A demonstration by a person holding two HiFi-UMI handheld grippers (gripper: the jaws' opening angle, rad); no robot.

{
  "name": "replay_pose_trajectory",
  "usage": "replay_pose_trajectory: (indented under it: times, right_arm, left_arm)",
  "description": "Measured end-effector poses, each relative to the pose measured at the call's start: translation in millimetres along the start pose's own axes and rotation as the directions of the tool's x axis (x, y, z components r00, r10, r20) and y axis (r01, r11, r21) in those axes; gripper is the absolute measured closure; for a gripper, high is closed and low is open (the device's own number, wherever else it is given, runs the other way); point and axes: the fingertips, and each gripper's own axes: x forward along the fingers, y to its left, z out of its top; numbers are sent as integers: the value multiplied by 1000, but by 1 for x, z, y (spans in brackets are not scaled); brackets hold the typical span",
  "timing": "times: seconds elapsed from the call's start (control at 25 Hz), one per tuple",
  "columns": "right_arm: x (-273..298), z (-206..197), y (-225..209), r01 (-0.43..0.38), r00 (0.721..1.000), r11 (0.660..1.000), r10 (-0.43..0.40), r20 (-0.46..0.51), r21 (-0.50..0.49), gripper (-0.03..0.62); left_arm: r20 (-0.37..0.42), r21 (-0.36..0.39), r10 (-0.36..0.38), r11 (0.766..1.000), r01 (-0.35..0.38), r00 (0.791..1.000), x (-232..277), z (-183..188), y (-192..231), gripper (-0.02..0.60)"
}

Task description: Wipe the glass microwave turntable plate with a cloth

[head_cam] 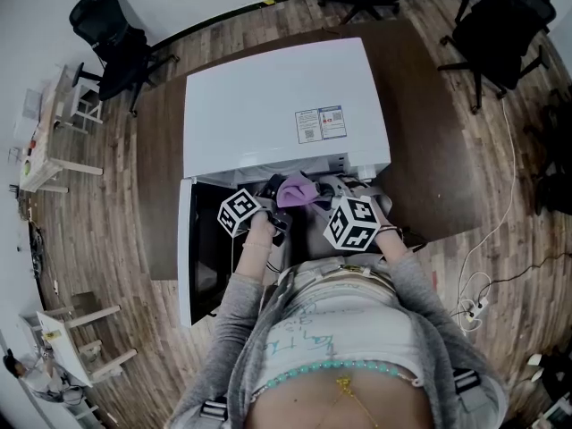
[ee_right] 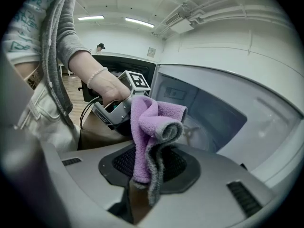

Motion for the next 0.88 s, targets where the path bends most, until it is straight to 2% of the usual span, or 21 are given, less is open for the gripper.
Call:
replay_pose_trajectory:
  times: [0.16, 0.52, 0.72, 0.88]
  right_arm:
    - [0, 0, 0, 5, 1000, 1000, -5, 2, 5, 477]
    - [-5, 2, -5, 25, 999, 999, -27, 30, 40, 477]
    - [-10, 4, -10, 48, 997, 994, -53, 52, 95, 477]
    - [-12, 5, -10, 46, 996, 991, -55, 66, 126, 477]
  left_arm:
    - [9, 99, 22, 995, -23, 1000, 0, 1, -2, 522]
    - [25, 214, 77, 974, -81, 997, -14, 6, 1, 469]
    - [83, 331, 140, 930, -160, 987, -34, 11, 5, 469]
    - [94, 407, 139, 898, -166, 986, -45, 6, -1, 471]
